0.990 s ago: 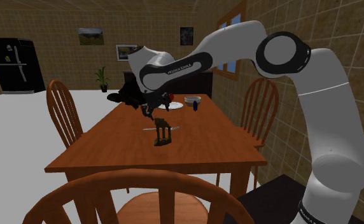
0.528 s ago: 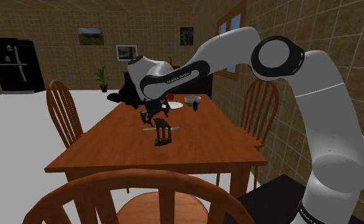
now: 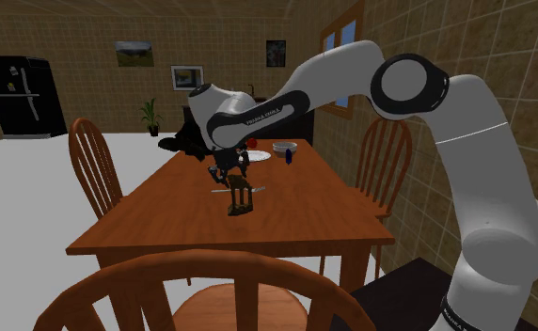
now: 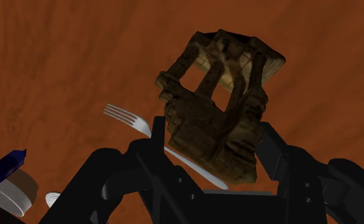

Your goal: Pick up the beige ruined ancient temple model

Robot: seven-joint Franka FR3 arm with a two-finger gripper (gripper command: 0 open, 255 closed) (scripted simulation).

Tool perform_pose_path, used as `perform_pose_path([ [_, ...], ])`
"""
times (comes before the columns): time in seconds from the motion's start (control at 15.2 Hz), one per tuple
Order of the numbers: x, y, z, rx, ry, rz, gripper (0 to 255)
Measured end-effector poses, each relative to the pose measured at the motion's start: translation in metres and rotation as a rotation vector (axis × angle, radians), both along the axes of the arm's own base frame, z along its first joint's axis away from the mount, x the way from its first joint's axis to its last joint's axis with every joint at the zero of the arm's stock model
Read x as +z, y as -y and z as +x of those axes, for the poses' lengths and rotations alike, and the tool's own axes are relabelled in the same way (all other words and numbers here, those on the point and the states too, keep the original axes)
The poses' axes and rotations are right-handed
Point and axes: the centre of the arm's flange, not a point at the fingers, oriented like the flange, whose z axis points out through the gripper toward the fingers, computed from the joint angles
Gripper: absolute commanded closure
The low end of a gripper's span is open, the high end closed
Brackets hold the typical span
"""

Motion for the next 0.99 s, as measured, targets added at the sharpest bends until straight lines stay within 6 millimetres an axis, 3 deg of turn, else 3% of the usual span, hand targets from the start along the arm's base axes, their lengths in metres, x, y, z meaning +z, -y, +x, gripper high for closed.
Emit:
perform_pose_path([
  [0.33,0.005,0.000,-0.001,0.000,-0.002,0.000,255],
  [0.99,0.056,0.001,-0.001,0.000,-0.002,0.000,255],
])
